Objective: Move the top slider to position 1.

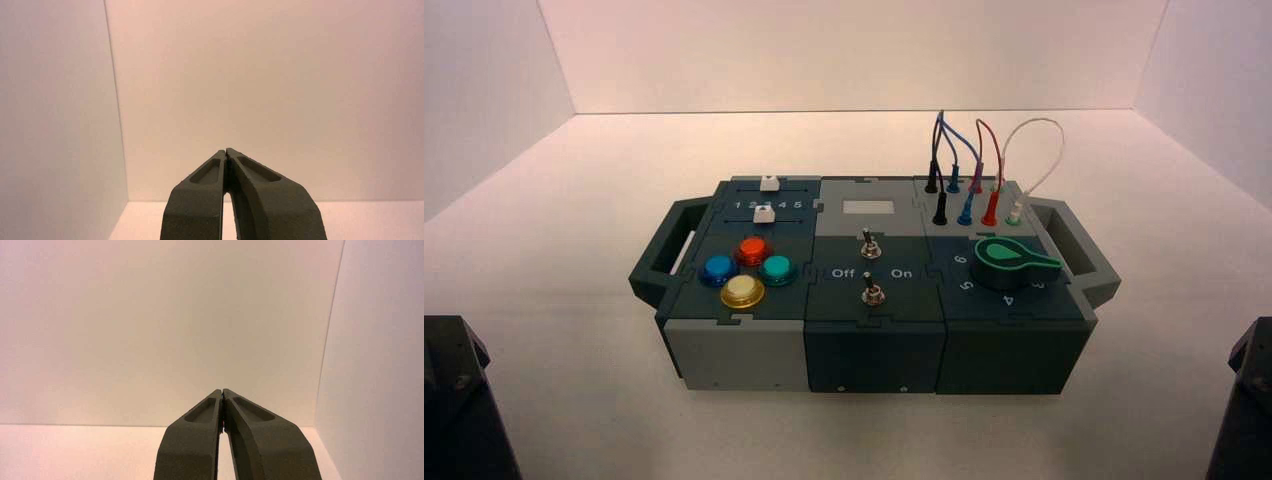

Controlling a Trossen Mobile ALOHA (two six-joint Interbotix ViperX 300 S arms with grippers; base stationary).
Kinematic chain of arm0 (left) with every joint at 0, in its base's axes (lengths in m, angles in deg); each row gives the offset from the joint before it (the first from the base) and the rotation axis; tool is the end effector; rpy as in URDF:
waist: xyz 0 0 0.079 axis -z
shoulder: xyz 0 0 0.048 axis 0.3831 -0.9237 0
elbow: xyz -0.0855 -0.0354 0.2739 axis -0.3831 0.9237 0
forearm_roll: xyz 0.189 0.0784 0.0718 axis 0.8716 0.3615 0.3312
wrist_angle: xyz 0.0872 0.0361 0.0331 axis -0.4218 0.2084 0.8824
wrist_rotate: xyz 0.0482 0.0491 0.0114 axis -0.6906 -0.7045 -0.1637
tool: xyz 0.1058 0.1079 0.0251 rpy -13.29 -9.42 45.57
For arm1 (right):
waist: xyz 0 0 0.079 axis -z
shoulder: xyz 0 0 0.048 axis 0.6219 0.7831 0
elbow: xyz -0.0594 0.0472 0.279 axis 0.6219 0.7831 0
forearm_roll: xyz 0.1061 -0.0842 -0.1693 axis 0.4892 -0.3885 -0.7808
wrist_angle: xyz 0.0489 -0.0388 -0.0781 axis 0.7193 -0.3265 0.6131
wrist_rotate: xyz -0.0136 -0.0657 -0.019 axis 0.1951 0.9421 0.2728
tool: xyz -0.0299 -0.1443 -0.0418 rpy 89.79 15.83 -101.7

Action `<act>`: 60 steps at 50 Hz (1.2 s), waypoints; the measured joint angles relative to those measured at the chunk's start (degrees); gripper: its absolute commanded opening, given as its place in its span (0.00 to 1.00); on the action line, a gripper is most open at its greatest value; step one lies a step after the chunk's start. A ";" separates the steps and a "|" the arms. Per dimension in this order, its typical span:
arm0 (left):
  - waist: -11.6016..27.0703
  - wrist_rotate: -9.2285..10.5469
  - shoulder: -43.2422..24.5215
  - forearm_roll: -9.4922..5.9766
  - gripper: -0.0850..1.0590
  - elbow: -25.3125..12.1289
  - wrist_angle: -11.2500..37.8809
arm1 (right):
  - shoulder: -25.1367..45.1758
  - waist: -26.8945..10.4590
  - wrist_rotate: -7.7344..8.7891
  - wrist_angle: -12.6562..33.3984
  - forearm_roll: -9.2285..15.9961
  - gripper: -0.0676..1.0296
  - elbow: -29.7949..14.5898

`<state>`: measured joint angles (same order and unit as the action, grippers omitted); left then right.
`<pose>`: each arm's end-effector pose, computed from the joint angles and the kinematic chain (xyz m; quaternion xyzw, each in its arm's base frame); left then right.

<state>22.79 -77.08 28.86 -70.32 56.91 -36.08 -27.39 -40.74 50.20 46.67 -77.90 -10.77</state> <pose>0.3226 -0.0007 0.2859 -0.0061 -0.0260 -0.0006 0.9996 0.3354 0.0124 0.2724 0.0091 -0.0106 0.0178 0.9997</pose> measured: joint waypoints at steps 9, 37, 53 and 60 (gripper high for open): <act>1.14 -0.44 -0.97 0.00 0.05 -1.32 10.28 | 2.29 -1.49 0.18 4.04 -0.35 0.04 -0.53; 18.72 -2.46 -11.51 -0.26 0.05 -6.15 43.33 | 12.57 -13.36 0.18 17.05 -0.44 0.04 -5.10; 21.53 -2.46 -16.52 -0.70 0.05 -7.03 46.23 | 21.97 -26.46 0.00 26.81 3.69 0.04 -11.25; 21.53 -2.46 -16.61 -0.70 0.05 -7.03 46.49 | 27.77 -29.71 0.00 31.46 6.59 0.04 -16.17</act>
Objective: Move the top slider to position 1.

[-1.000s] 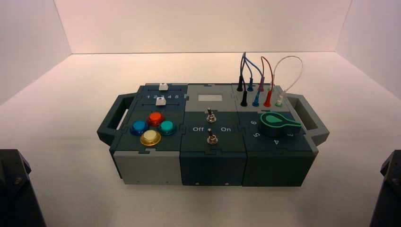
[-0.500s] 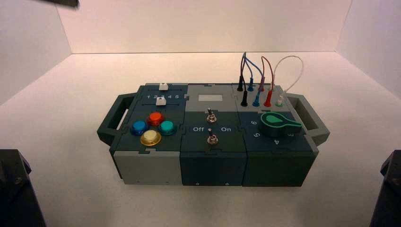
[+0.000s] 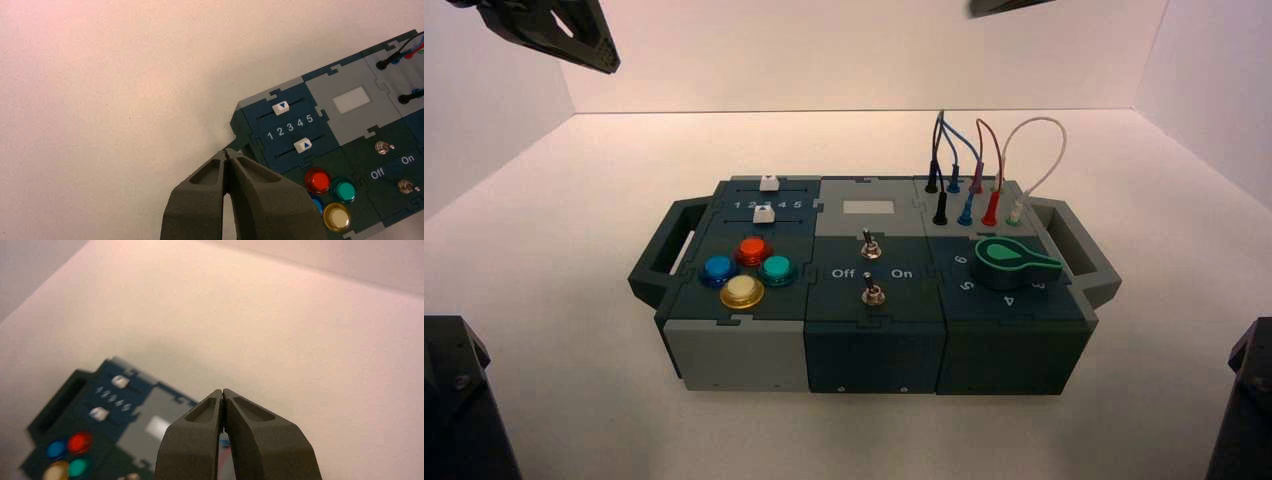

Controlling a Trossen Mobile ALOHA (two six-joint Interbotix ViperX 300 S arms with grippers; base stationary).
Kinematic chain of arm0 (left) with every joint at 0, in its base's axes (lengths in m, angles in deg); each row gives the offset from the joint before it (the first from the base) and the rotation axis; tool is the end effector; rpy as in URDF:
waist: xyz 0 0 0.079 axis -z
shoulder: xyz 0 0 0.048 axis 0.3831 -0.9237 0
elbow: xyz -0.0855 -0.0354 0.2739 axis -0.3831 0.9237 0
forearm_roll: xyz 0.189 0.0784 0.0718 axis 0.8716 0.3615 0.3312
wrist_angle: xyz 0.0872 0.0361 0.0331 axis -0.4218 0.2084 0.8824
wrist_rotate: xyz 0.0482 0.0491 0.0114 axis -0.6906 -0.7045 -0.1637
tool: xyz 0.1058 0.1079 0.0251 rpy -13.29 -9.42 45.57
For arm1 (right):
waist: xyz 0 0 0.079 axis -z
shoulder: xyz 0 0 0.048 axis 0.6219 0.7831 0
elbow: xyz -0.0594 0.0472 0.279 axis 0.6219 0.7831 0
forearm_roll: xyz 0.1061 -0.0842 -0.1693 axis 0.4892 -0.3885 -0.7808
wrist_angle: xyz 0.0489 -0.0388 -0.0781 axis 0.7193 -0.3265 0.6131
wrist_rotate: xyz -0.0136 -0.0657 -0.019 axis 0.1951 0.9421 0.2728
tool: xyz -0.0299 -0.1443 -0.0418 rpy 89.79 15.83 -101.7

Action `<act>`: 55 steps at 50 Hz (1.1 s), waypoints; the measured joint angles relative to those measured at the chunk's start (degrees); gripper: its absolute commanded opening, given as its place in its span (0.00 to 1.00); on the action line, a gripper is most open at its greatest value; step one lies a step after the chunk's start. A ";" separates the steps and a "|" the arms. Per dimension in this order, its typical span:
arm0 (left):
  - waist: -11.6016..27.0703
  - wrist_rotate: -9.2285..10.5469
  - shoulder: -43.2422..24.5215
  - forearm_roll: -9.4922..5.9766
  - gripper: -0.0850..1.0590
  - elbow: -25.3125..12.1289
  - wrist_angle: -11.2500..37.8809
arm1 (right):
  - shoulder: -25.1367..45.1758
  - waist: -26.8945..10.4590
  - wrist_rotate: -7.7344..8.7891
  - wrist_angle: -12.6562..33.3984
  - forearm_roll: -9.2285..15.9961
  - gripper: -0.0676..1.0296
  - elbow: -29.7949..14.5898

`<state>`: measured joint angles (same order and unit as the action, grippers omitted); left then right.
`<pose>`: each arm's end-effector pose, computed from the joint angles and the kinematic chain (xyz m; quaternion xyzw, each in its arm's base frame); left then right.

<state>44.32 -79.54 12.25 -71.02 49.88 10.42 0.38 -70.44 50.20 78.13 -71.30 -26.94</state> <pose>0.2643 -0.1099 0.0975 0.0911 0.4374 -0.1820 0.8759 0.3177 0.2087 0.1256 -0.0342 0.3607 0.2525 0.8972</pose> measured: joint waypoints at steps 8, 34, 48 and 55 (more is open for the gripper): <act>0.00 0.00 -0.53 -0.26 0.05 0.00 0.18 | 8.00 -2.29 0.00 3.34 2.99 0.04 -5.89; 0.00 0.09 -2.37 -0.53 0.05 -0.18 0.53 | 30.50 -8.61 0.09 8.61 14.77 0.04 -17.14; 0.00 0.00 -2.64 -0.53 0.05 -0.09 0.62 | 36.74 -10.20 0.18 10.02 17.84 0.04 -21.62; 0.00 0.00 -2.81 -0.53 0.05 -0.09 0.53 | 38.76 -11.16 0.18 10.20 18.63 0.04 -23.29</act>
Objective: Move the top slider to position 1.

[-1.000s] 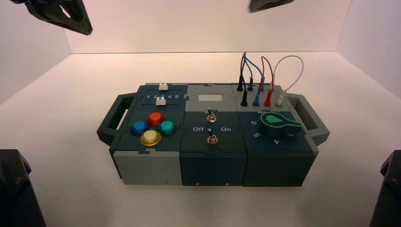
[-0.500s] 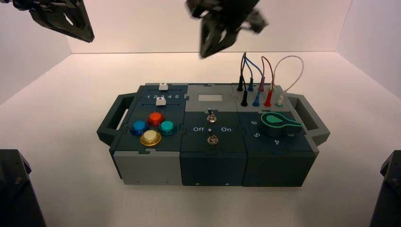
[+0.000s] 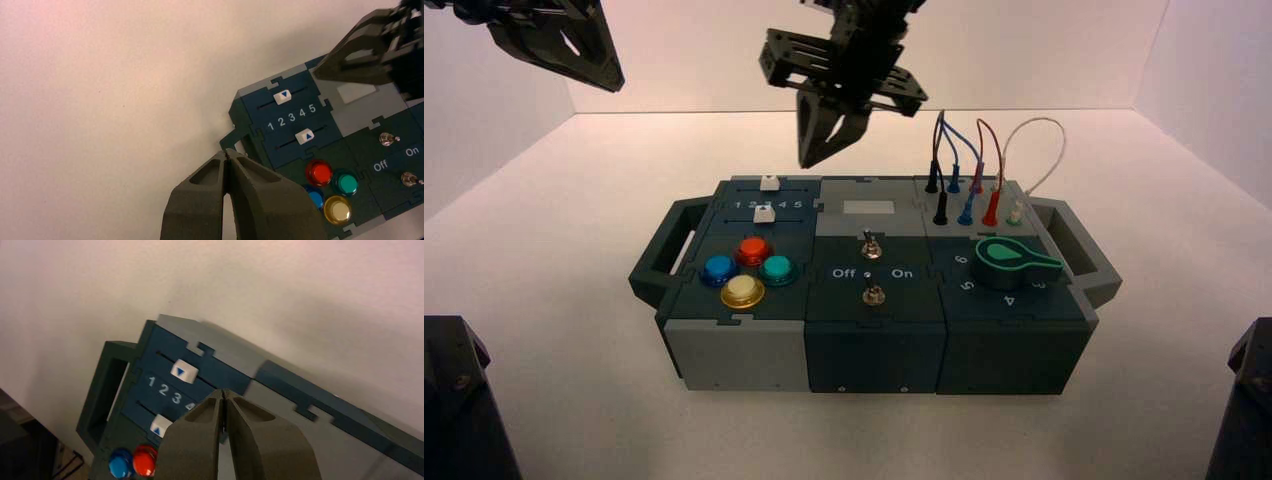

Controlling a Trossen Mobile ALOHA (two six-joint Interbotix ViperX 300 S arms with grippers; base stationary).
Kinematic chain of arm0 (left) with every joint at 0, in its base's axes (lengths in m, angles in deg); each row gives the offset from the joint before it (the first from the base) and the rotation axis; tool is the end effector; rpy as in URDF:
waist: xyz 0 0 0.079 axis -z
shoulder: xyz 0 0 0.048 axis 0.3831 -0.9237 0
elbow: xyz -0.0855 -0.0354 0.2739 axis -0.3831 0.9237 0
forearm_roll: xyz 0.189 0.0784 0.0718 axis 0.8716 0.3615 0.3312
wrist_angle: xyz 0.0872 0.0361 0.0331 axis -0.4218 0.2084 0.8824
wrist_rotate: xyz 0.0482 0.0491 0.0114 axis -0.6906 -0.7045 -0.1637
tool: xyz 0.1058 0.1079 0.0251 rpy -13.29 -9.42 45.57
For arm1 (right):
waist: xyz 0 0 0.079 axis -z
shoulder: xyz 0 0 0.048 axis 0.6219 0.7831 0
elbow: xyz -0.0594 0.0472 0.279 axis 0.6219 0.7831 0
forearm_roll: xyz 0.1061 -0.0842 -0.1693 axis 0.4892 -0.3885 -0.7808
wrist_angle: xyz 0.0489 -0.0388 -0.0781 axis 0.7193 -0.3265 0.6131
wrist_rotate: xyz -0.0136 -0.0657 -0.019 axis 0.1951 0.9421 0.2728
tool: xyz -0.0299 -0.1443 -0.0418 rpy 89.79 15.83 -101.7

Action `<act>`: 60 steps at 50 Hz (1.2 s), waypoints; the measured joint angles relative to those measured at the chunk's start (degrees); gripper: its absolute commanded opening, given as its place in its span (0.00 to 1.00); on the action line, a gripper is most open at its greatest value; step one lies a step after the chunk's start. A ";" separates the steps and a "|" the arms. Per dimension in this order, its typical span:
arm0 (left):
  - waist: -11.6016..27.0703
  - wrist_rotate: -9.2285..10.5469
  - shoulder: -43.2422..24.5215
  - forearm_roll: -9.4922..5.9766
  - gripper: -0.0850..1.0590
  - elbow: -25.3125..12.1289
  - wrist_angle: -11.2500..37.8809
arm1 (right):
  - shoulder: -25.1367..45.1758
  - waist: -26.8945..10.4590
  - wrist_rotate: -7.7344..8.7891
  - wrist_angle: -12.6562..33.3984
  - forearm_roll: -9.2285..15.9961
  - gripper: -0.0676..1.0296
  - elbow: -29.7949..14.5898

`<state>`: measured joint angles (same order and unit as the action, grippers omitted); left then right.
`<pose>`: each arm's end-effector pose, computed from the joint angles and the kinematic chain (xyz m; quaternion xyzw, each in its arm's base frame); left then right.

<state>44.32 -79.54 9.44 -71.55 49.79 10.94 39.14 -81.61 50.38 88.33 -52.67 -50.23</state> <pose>0.2611 -0.1100 0.0830 0.0909 0.4629 -0.1804 0.8631 0.2982 0.3416 -0.0113 0.0099 0.5857 0.2748 0.7624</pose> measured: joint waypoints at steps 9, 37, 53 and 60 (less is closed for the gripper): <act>0.00 0.00 -0.18 0.00 0.05 0.00 0.09 | 1.76 -0.18 0.26 0.18 1.32 0.04 -1.05; 0.00 0.09 -0.18 0.00 0.05 0.00 0.00 | 5.36 -1.76 0.35 0.18 2.81 0.04 -3.34; 0.00 0.00 -0.35 0.00 0.05 0.00 0.00 | 6.50 -1.76 0.26 0.62 3.78 0.04 -5.01; 0.00 0.00 -0.53 0.00 0.05 0.00 0.09 | 7.29 -2.37 0.26 1.23 3.96 0.04 -6.24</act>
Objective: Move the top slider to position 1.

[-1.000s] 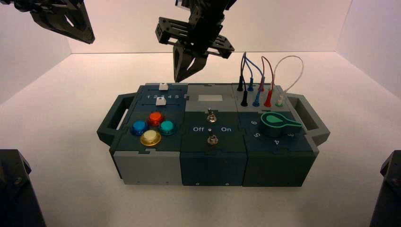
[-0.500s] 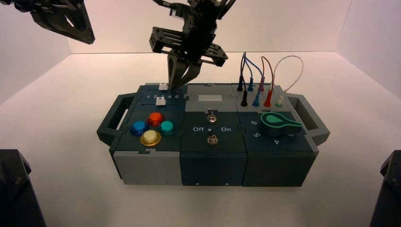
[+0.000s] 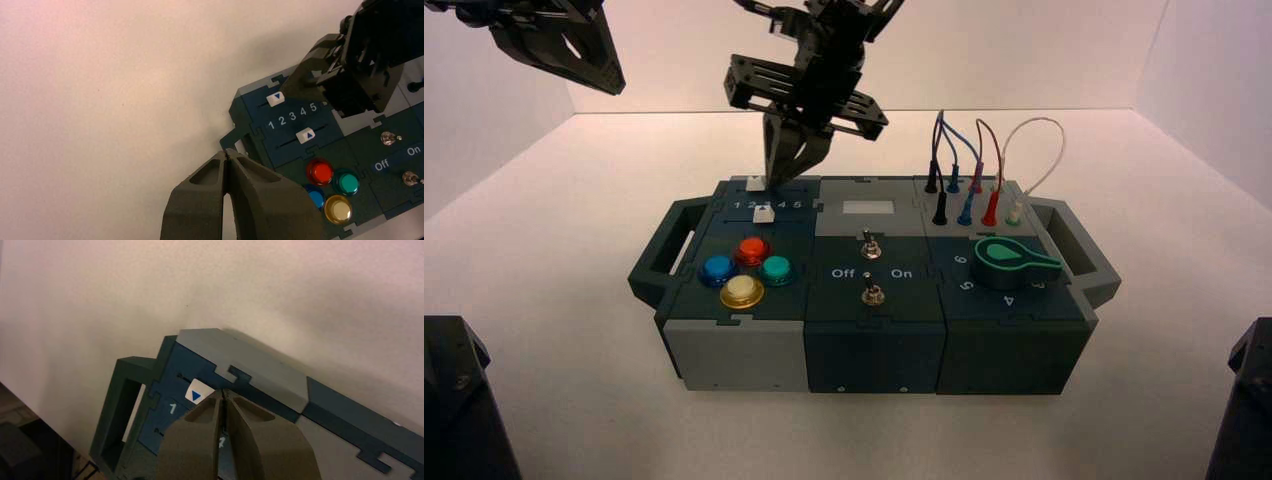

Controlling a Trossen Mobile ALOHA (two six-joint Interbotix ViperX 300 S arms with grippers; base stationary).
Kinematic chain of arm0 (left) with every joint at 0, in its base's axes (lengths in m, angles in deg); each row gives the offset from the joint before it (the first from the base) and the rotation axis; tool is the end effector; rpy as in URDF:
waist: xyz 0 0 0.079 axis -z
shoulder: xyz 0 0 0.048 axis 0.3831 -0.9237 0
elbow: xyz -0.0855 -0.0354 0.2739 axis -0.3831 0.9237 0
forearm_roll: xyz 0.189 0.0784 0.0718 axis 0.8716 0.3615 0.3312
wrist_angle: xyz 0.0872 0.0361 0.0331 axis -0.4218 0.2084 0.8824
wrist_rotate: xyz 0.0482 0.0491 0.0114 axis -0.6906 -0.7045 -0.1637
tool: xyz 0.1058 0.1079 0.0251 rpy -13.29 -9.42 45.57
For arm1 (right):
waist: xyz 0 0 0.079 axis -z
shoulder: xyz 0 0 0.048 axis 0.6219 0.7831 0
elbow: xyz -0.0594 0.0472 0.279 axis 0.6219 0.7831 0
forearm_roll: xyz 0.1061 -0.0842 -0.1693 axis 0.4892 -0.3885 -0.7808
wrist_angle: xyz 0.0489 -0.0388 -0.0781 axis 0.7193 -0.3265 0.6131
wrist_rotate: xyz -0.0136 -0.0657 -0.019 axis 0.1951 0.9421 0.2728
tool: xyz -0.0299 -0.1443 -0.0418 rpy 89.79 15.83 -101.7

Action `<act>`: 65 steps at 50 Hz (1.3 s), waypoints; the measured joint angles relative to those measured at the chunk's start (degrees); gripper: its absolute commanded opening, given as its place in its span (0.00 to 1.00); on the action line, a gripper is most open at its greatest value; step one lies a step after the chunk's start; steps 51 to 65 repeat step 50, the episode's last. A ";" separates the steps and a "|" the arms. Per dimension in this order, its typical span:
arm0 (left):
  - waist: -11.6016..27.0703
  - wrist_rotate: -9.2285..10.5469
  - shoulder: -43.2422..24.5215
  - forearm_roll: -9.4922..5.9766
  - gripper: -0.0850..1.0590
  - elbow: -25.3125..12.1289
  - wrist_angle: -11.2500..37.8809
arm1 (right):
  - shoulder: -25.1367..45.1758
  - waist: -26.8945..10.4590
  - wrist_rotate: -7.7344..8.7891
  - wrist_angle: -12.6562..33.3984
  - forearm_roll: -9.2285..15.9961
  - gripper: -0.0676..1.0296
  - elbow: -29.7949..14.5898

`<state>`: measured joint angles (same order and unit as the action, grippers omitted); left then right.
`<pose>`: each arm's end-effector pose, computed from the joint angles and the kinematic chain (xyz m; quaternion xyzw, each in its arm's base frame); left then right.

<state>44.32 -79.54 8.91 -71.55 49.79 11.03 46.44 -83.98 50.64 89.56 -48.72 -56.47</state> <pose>0.2604 -0.1097 0.0802 0.0918 0.4676 -0.1800 0.8605 0.2942 0.3760 -0.0332 0.0224 0.6084 0.2819 0.7415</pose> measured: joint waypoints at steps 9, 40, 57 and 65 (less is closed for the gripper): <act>0.00 0.00 -0.18 0.00 0.05 0.00 -0.09 | 1.23 -1.23 0.09 0.53 0.35 0.04 -1.76; 0.00 0.18 -0.70 -0.09 0.05 -0.09 -0.09 | -3.16 -2.46 0.09 2.11 0.44 0.04 1.85; 0.00 0.26 -0.88 -0.09 0.05 -0.18 -0.18 | -5.36 -2.29 0.00 2.46 0.26 0.04 4.92; 0.00 0.26 -0.88 -0.09 0.05 -0.18 -0.18 | -5.36 -2.29 0.00 2.46 0.26 0.04 4.92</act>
